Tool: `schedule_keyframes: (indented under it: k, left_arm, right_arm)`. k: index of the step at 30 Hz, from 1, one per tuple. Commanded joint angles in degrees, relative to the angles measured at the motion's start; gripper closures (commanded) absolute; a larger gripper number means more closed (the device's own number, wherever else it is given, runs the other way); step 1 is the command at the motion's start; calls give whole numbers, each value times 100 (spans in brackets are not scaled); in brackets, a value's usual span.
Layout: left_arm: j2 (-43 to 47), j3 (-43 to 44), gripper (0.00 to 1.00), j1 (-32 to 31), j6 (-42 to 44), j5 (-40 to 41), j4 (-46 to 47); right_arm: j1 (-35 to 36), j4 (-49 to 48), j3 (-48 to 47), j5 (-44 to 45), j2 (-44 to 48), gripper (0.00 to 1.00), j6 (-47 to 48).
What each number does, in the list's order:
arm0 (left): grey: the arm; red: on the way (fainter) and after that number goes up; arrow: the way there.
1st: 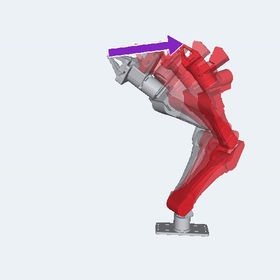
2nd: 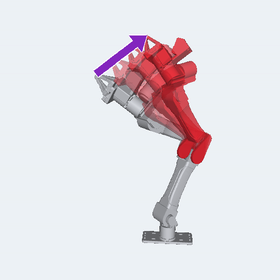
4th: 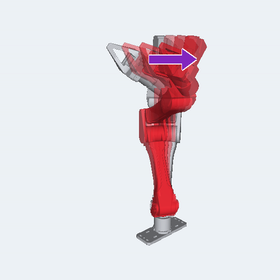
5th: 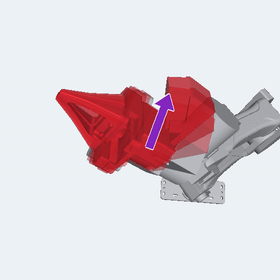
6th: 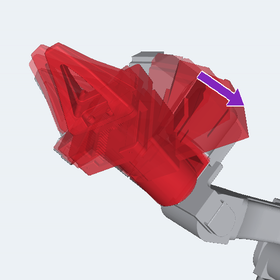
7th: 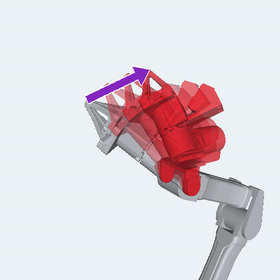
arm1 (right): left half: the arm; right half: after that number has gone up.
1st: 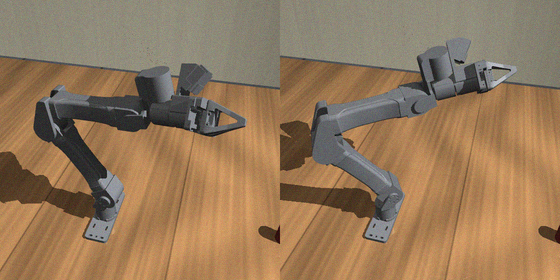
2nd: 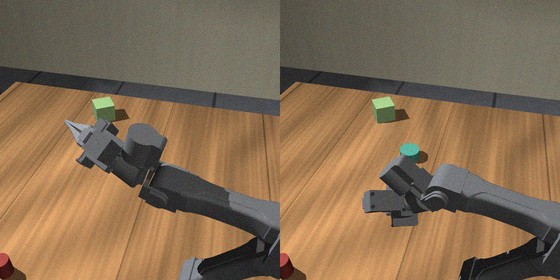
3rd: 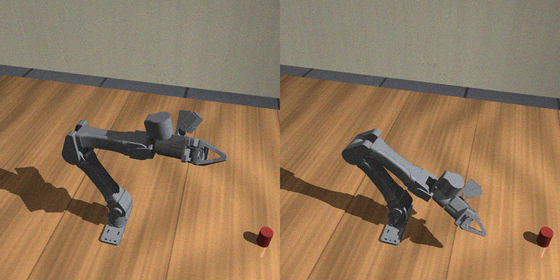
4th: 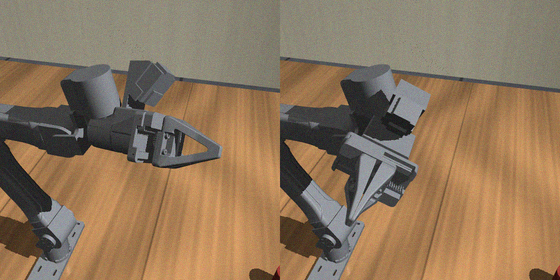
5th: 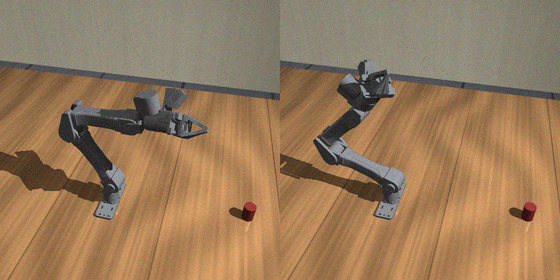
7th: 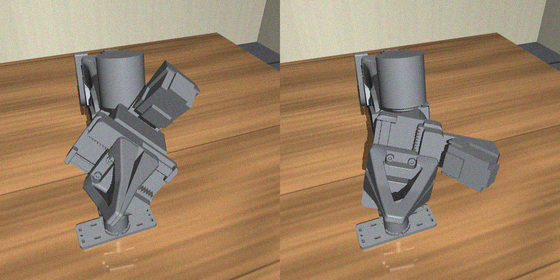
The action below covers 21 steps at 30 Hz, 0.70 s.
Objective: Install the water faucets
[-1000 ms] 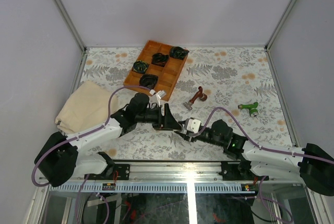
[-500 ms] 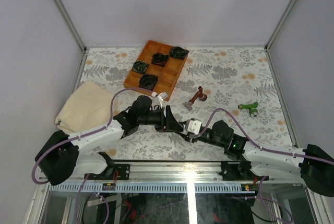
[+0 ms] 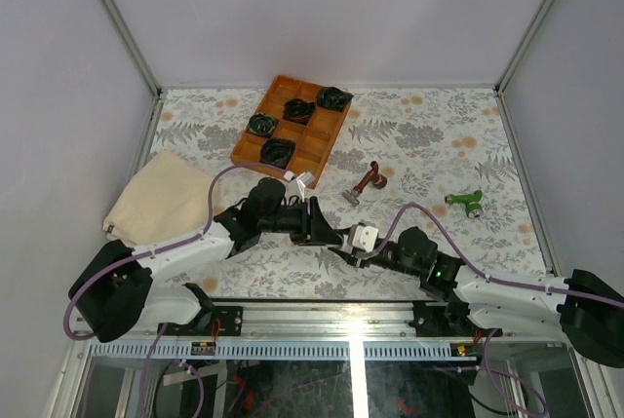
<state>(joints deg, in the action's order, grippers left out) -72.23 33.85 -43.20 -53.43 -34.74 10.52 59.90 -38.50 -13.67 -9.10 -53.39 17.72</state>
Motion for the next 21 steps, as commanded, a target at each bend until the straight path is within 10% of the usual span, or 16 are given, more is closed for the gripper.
schedule_keyframes:
  k: [1, 6, 10, 15, 21]
  left_arm:
    - [-33, 191, 92, -10, 206, -170, 241]
    - [272, 19, 100, 409, 183, 372, -3]
    - [654, -294, 100, 1205, 120, 364, -101]
    - [829, -127, 100, 1411, 526, 338, -547]
    - [1051, -232, 100, 1417, 520, 247, -458]
  right_arm:
    - [22, -737, 9, 231, 147, 55, -221]
    - [20, -170, -238, 2163, 445, 29, -1524]
    - [-513, 2415, -1155, 3977, 575, 10, -2784]
    - [-3415, 4922, -2031, 3361, 149, 10, -4448]
    - [-6352, 5359, -2423, 1863, -711, 8, -4500]
